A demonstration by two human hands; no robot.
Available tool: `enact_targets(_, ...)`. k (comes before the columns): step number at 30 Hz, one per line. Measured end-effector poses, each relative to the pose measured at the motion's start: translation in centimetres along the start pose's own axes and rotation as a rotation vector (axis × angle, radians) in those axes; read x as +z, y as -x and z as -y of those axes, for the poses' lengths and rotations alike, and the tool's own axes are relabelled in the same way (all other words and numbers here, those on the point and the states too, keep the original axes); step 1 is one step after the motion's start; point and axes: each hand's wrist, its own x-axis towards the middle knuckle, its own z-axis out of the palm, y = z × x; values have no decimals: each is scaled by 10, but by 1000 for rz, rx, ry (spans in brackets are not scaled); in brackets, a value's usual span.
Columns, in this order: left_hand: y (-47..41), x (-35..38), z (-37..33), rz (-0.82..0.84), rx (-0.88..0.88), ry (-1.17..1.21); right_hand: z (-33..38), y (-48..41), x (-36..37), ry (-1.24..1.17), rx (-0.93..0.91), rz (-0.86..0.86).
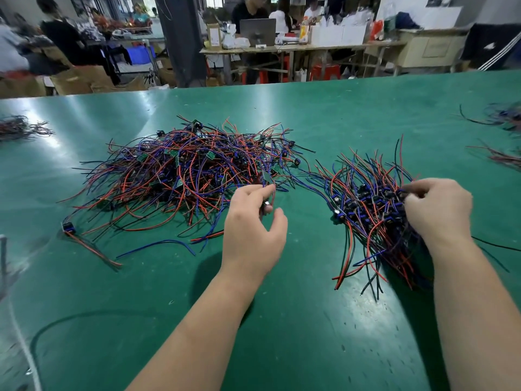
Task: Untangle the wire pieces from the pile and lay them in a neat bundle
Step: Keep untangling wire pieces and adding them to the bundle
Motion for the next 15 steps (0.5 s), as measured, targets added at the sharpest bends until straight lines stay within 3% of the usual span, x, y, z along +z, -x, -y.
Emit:
enact_targets(2, 2, 0, -6, 0, 94, 35, 17, 8, -1, -261, -29, 103)
enact_targets(5, 9, 2, -13, 68, 237, 41, 43, 31, 2, -756, 39, 754)
enact_targets(7, 14, 6, -17, 122, 292, 52, 53, 44, 7, -960, 70, 1046)
enact_targets(11, 19, 9, -18, 157, 300, 55, 64, 54, 18, -1281, 151, 1067)
enact_targets(15, 17, 10, -13, 204, 249, -71, 68, 55, 26, -1151, 268, 790)
